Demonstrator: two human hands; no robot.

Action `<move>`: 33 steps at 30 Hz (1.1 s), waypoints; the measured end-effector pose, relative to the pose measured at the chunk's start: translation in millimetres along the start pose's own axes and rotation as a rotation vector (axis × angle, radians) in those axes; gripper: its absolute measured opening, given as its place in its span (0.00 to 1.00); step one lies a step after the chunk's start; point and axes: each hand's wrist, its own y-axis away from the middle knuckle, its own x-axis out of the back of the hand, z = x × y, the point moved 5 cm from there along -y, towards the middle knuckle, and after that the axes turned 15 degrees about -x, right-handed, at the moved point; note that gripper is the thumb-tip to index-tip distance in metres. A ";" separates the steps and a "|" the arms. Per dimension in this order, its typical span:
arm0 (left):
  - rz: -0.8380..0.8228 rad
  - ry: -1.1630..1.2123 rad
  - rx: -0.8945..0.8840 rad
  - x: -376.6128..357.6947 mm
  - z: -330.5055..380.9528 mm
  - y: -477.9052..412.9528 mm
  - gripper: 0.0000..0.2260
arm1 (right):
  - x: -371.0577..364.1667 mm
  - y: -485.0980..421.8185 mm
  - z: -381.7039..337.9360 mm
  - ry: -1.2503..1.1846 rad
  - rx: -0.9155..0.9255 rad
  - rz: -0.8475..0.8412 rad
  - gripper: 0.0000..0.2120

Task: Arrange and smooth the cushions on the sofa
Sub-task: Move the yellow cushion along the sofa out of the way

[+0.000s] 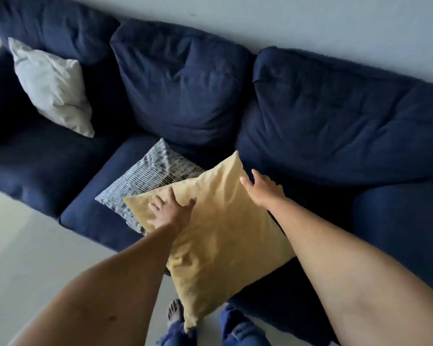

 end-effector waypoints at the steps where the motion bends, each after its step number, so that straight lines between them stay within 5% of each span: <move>1: 0.028 0.023 0.053 -5.9 -9.1 0.1 0.43 | -5.8 -4.8 1.2 -0.015 -0.017 -0.022 0.34; 7: 0.289 0.256 0.403 -41.9 -65.9 -7.8 0.53 | -57.2 -56.4 20.1 -0.128 -0.121 -0.108 0.36; 16: 0.443 0.396 0.292 -68.5 -80.3 -34.4 0.51 | -105.6 -96.2 27.3 -0.341 -0.154 -0.197 0.41; 24: 0.532 0.525 0.016 -55.2 -16.7 -22.9 0.42 | -75.6 -63.0 55.5 -0.590 -0.096 0.055 0.37; 33: 0.429 0.532 -0.623 -41.2 173.8 -60.6 0.42 | 42.6 -40.9 164.9 -1.089 -0.194 0.567 0.30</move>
